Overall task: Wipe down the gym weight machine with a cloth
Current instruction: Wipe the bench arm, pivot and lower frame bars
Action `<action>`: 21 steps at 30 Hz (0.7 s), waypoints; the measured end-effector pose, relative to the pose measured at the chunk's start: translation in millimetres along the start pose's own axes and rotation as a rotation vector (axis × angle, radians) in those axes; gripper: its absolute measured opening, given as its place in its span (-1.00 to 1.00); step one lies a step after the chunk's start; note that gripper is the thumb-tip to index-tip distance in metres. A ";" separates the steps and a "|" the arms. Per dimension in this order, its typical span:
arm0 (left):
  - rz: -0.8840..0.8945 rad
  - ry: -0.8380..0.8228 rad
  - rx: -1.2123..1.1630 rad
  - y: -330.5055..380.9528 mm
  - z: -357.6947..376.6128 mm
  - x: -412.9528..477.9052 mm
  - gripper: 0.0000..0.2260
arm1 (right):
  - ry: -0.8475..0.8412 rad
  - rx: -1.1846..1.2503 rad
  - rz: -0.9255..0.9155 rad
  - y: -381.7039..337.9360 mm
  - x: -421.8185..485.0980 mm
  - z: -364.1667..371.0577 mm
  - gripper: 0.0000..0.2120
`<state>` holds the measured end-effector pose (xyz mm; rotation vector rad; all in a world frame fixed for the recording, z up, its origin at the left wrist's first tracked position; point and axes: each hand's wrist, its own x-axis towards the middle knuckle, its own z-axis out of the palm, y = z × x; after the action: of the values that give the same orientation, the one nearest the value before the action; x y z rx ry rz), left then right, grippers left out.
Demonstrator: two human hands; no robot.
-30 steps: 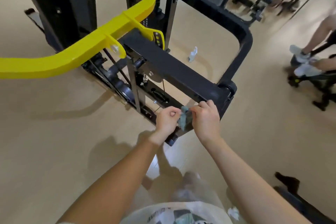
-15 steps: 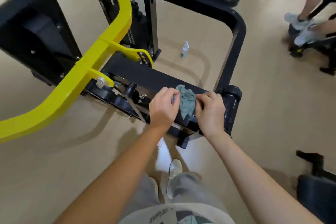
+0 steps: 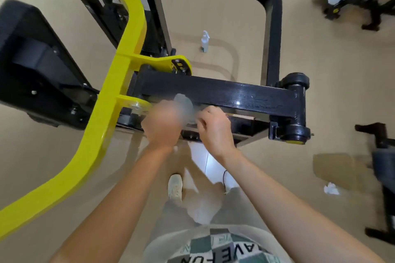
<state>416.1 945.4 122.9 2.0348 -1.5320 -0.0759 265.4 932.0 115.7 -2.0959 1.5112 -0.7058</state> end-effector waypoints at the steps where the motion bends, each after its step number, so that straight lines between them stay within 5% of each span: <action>1: 0.069 -0.001 -0.020 -6.1 -1.1 -5.5 -0.94 | -0.002 0.062 0.116 -2.7 -12.5 8.5 -0.92; 6: 0.132 -0.369 -0.144 -20.4 -3.5 -40.6 -0.89 | 0.057 1.127 1.002 -23.5 -59.5 18.3 -0.93; 11: 0.003 -0.641 -0.425 -28.2 -9.2 -51.4 -0.77 | 0.066 1.363 1.059 -30.1 -75.4 28.7 -0.75; 16: -0.419 -0.419 -0.603 -32.0 -23.3 -26.1 -0.88 | 0.325 1.566 1.174 -7.7 -44.9 41.9 -0.83; 21: -0.477 -0.377 -0.531 -32.6 -19.3 2.1 -0.70 | 0.551 1.738 1.133 13.4 4.2 66.2 -0.72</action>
<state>452.2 957.1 123.8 1.9518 -1.0285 -0.9887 299.5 928.5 57.2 0.2557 1.1022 -1.3161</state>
